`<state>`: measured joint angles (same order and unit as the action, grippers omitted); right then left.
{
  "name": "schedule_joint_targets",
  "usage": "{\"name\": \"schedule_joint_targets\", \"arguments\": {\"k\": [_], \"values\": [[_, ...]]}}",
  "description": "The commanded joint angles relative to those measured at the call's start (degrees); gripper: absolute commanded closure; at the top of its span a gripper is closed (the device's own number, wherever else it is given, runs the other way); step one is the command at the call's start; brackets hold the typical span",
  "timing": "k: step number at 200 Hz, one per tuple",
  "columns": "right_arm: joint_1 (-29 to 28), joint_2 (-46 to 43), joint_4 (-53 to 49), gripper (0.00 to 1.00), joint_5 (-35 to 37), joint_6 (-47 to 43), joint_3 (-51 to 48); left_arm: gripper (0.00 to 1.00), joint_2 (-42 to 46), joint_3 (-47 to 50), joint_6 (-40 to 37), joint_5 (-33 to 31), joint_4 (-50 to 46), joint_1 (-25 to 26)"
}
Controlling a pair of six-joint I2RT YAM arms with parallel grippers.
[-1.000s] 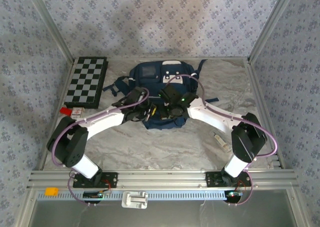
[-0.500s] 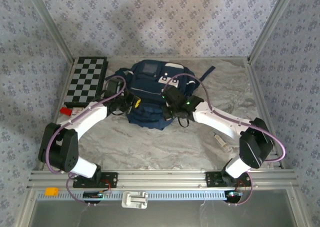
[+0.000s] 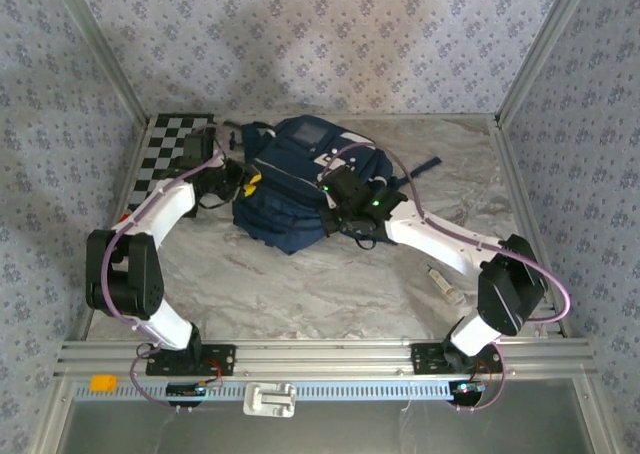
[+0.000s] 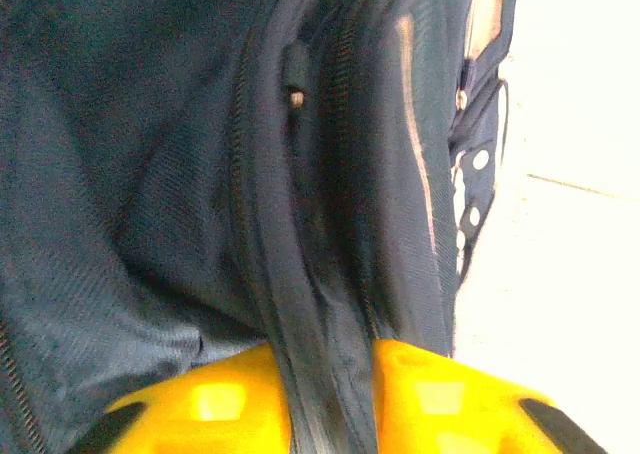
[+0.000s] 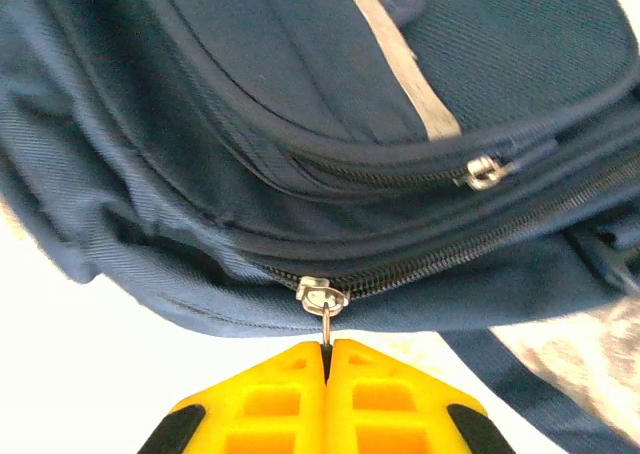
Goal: Pack the student bag
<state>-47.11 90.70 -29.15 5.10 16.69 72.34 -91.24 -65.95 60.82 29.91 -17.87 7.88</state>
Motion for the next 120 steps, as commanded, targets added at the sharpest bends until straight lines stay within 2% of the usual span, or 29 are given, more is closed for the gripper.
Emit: {"name": "schedule_joint_targets", "arguments": {"k": [1, 10, 28, 46, 68, 80, 98, 120], "values": [[-3.27, 2.11, -2.87, 1.00, -1.48, 1.14, 3.65, 0.58, 3.50, 0.18, -5.45, -2.13, 1.34, -1.57], [-3.62, 2.88, -3.37, 1.00, -1.08, 1.63, 3.94, 0.52, 5.84, 2.23, -3.84, -2.46, 0.92, -1.30], [-3.45, 2.91, -0.84, 1.00, -2.86, 2.60, 1.82, 0.49, 11.16, 8.34, 4.91, -3.06, 2.47, 1.96], [-3.46, 3.34, 0.39, 1.00, -4.03, 3.27, 1.30, 0.47, 16.25, 14.24, 13.37, -8.43, 5.31, 8.51], [-3.42, 3.85, 1.40, 1.00, -4.50, 3.73, 0.75, 0.46, 17.78, 17.69, 22.37, -15.03, 6.56, 15.34], [-3.40, 3.96, 1.71, 1.00, -4.76, 3.96, 0.27, 0.47, 16.82, 18.78, 24.79, -16.93, 9.15, 17.15], [-3.35, 4.12, 1.80, 1.00, -5.19, 3.97, 0.09, 0.51, 13.66, 18.05, 25.10, -16.21, 14.26, 19.09], [-3.37, 4.19, 2.13, 1.00, -5.24, 4.08, -0.05, 0.56, 9.67, 13.95, 24.48, -17.16, 10.78, 20.83]]}}
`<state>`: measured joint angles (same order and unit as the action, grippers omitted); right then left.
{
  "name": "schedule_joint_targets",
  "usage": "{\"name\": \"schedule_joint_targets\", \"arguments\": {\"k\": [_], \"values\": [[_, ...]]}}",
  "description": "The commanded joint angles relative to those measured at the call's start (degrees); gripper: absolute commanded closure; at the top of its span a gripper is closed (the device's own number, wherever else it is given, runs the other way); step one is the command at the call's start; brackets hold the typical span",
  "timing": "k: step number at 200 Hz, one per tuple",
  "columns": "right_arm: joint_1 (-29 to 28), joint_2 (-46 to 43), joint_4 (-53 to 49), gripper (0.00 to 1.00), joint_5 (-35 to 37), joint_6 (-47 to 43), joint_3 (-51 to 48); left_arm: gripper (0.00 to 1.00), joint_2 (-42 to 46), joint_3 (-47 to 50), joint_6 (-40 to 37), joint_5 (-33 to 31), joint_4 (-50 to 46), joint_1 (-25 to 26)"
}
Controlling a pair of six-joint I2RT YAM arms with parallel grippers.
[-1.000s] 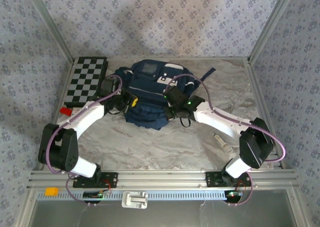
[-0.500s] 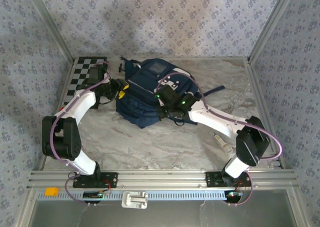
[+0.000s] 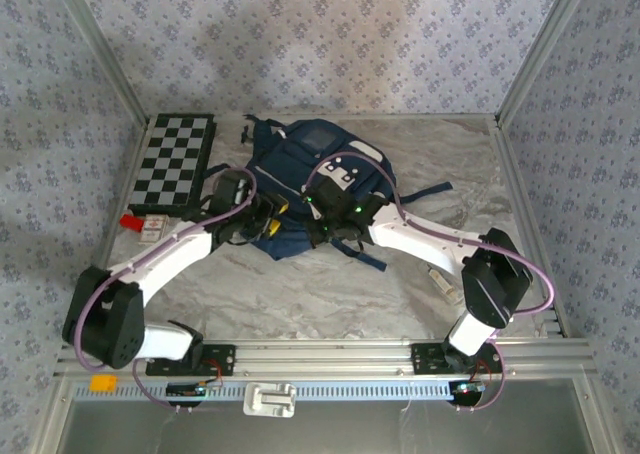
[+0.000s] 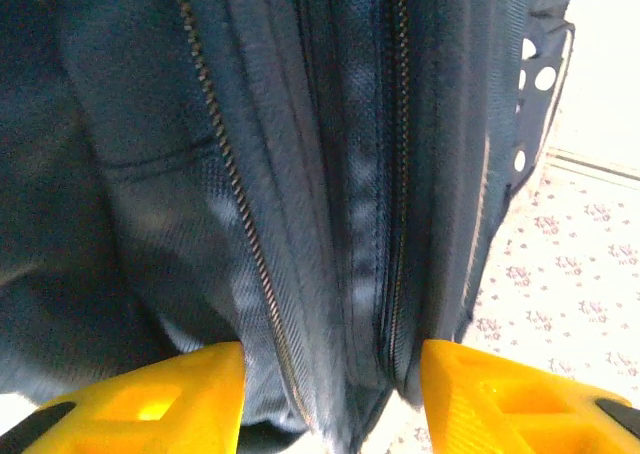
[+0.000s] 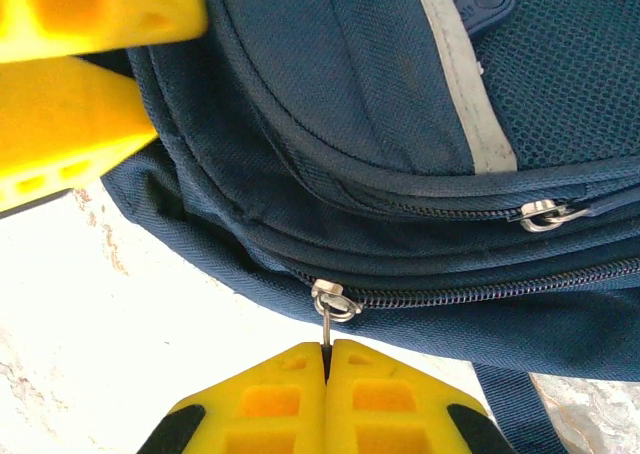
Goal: Pack the student bag
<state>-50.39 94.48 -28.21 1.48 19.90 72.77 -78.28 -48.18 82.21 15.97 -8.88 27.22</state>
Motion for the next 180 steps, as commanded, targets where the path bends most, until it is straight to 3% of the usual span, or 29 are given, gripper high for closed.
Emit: {"name": "schedule_joint_targets", "arguments": {"k": [1, 36, 74, 140, 180], "values": [[-0.09, 0.41, 1.19, 1.00, -1.61, 0.86, -0.48, 0.57, -3.42, -3.88, 3.10, -3.22, 1.87, 1.55], [-0.13, 0.89, 0.59, 1.00, -1.24, 1.28, 0.74, 0.75, -5.90, -2.71, 5.86, -5.25, 5.96, 3.52], [-0.06, 1.40, -1.95, 1.00, 1.06, 0.84, 1.67, 1.00, -5.69, -4.18, 1.69, -7.67, 1.56, 2.04], [1.54, -1.05, -9.47, 1.00, 11.01, -4.07, -1.65, 1.00, -0.54, -4.50, -7.23, -2.52, -5.04, -8.15], [8.20, -2.78, -8.52, 1.00, 13.52, -4.01, -3.95, 1.00, 0.51, -3.80, -10.94, 1.11, -6.89, -13.55]]}}
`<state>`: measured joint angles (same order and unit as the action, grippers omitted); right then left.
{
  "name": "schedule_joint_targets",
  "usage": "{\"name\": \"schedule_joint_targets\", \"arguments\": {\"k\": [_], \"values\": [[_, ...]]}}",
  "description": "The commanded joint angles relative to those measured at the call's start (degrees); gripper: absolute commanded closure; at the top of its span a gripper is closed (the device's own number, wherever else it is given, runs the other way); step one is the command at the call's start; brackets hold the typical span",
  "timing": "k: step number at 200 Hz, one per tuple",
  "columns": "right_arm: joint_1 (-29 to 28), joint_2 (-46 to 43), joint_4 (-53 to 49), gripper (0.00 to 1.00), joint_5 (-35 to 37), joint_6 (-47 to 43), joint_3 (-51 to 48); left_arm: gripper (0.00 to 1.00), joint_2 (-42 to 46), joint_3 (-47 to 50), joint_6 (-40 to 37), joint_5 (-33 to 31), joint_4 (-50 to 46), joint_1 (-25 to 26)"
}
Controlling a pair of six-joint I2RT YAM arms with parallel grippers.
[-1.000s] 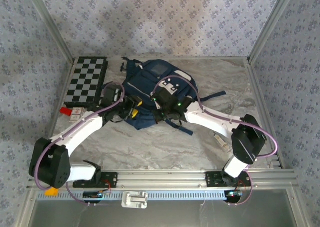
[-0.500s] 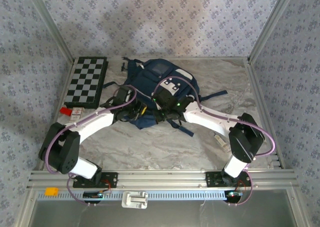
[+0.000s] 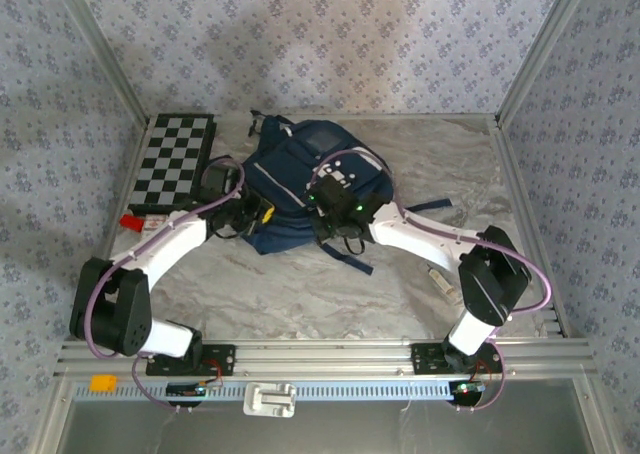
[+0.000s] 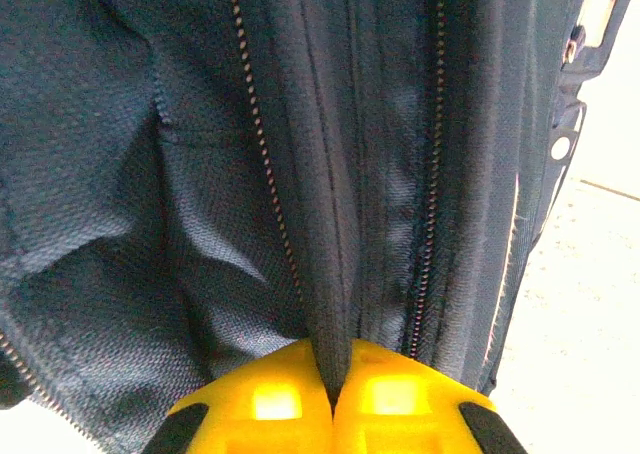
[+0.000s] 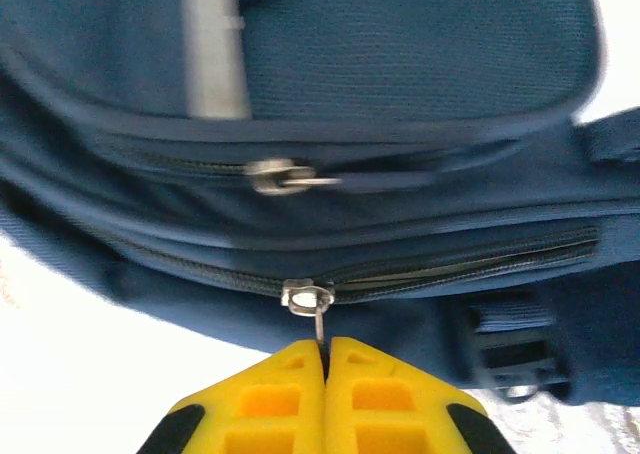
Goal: Pack the student bag
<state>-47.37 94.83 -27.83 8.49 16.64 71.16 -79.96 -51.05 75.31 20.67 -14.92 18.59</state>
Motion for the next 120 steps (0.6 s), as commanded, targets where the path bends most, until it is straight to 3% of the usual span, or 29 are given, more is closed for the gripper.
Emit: {"name": "schedule_joint_targets", "arguments": {"k": [1, 39, 60, 67, 76, 90, 108, 120], "values": [[5.19, -3.13, -8.90, 1.00, 6.50, -0.75, -2.34, 1.00, 2.14, -0.92, -4.08, -3.38, -0.84, -5.03], [8.11, -2.90, -10.56, 1.00, 9.15, -1.71, -2.34, 1.00, 0.75, -2.17, -7.85, 1.50, -1.85, -8.15], [7.05, -4.07, -7.96, 1.00, 1.54, -1.95, -1.89, 1.00, -0.82, -3.98, -9.79, 4.21, -2.23, -7.64], [6.32, -4.20, -8.15, 1.00, 0.33, -1.29, -0.80, 0.92, -1.05, -4.22, -10.19, 5.36, -2.04, -7.47], [5.70, -4.38, -8.29, 0.84, -2.09, -0.38, 0.66, 0.77, -0.87, -4.16, -10.57, 6.47, -2.07, -7.27], [6.23, -4.33, -9.18, 0.67, -7.10, 2.52, 2.72, 0.57, 1.13, -3.12, -11.09, 6.36, -2.12, -6.95], [9.22, -3.14, -7.02, 0.54, -11.91, 9.00, 5.21, 0.51, 5.29, -0.64, -11.22, 2.53, -2.49, -6.42], [11.29, 0.11, -4.63, 0.55, -17.84, 11.07, 6.87, 0.51, 6.60, 0.11, -11.07, 0.74, -3.48, -6.37]]}}
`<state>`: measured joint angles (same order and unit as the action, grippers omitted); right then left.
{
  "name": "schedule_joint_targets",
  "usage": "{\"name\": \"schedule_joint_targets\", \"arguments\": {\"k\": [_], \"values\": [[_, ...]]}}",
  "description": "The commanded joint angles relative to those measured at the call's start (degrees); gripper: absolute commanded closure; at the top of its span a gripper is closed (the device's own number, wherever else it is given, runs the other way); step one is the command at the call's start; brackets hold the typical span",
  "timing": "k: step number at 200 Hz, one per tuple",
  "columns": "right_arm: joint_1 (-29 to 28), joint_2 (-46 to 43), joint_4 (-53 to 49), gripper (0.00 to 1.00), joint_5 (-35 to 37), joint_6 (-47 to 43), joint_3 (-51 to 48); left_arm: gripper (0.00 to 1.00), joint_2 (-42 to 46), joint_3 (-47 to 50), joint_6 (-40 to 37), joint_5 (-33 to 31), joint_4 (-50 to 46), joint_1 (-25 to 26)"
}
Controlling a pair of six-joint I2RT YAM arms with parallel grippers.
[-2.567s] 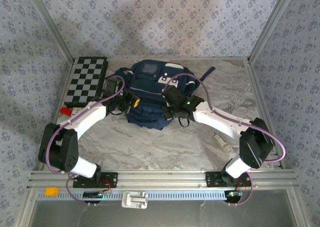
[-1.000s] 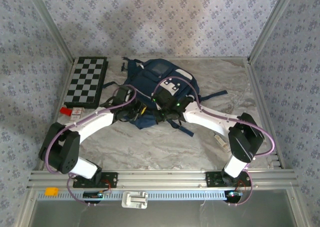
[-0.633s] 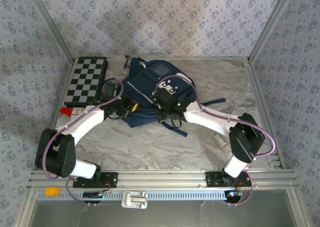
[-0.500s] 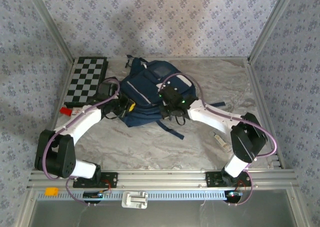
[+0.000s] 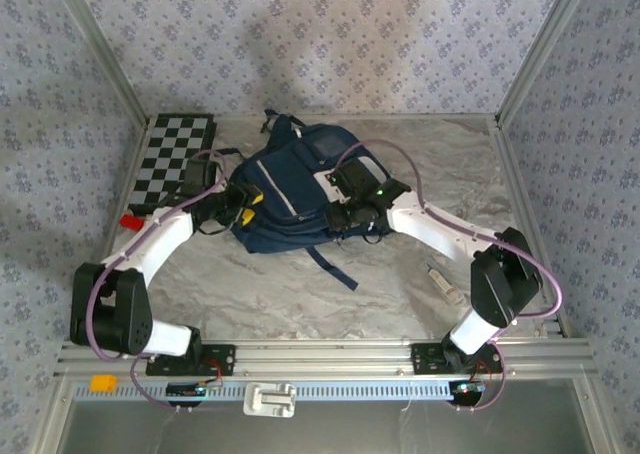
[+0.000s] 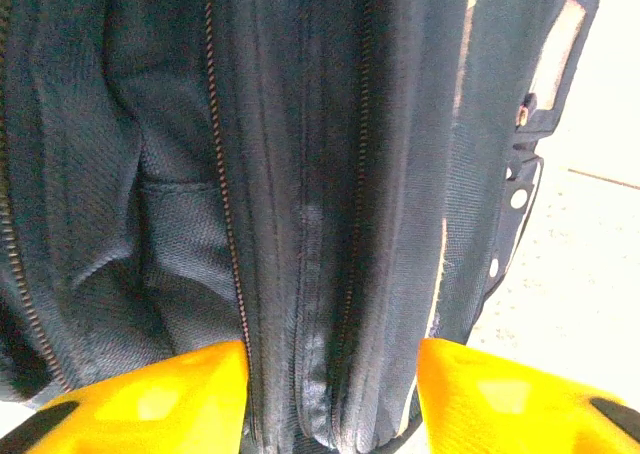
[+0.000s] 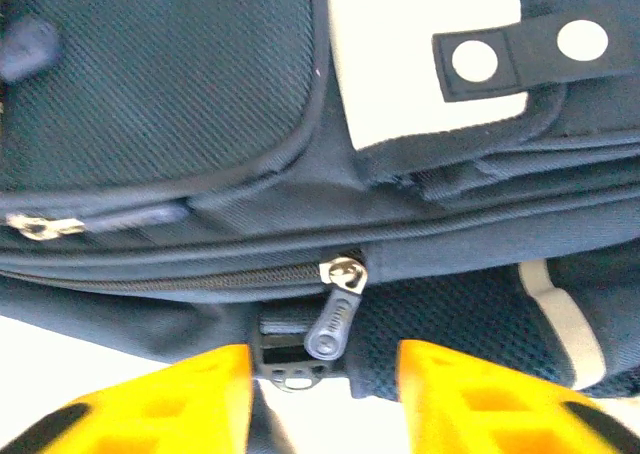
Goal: Pack the student bag
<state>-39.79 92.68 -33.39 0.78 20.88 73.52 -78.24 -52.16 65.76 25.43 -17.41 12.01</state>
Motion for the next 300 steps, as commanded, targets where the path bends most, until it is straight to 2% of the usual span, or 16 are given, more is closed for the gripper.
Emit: {"name": "schedule_joint_targets", "arguments": {"k": [1, 17, 31, 46, 72, 99, 144, 160, 179, 197, 245, 300], "values": [[3.82, 2.55, 0.94, 0.56, -10.72, 6.77, 4.61, 0.51, 4.95, 1.21, -1.51, -4.05, -1.06, 0.21], [4.55, 6.94, 1.26, 0.59, -14.09, 8.43, 7.67, 0.51, 4.72, 0.93, -1.05, -3.03, -0.67, 0.57], [4.78, 9.05, 2.65, 0.57, -15.82, 9.71, 9.26, 0.50, 4.43, -0.33, -1.56, -2.81, 0.30, 2.49], [6.02, 11.29, 2.70, 0.52, -16.28, 10.98, 11.44, 0.48, 3.77, -3.64, -4.61, -6.09, -2.65, 5.53], [7.73, 15.45, 2.63, 0.52, -17.03, 10.77, 14.35, 0.41, 2.18, -7.99, -7.77, -13.39, -7.97, 10.36], [7.67, 18.83, 2.87, 0.53, -20.02, 9.41, 17.00, 0.28, 1.29, -9.22, -9.32, -16.81, -9.71, 12.66], [6.67, 21.59, 2.36, 0.66, -22.13, 8.98, 18.24, 0.05, 0.69, -12.78, -13.05, -23.51, -15.93, 15.73], [6.58, 21.00, 2.49, 0.78, -22.05, 8.98, 18.08, 0.00, 0.88, -12.48, -12.98, -25.00, -16.77, 16.38], [6.97, 19.77, 3.62, 0.87, -23.10, 10.14, 17.98, 0.00, 1.03, -12.10, -13.02, -27.01, -17.74, 17.61], [7.35, 18.01, 5.96, 1.00, -24.37, 12.45, 17.51, 0.00, 0.70, -12.64, -12.32, -30.35, -19.27, 20.18], [8.81, 12.59, 12.54, 1.00, -25.68, 21.73, 14.90, 0.00, -0.23, -14.51, -9.47, -40.33, -23.08, 29.00], [8.64, 10.54, 15.90, 1.00, -25.52, 26.89, 13.10, 0.00, -6.15, -19.00, -0.63, -52.50, -25.72, 39.20]]}}
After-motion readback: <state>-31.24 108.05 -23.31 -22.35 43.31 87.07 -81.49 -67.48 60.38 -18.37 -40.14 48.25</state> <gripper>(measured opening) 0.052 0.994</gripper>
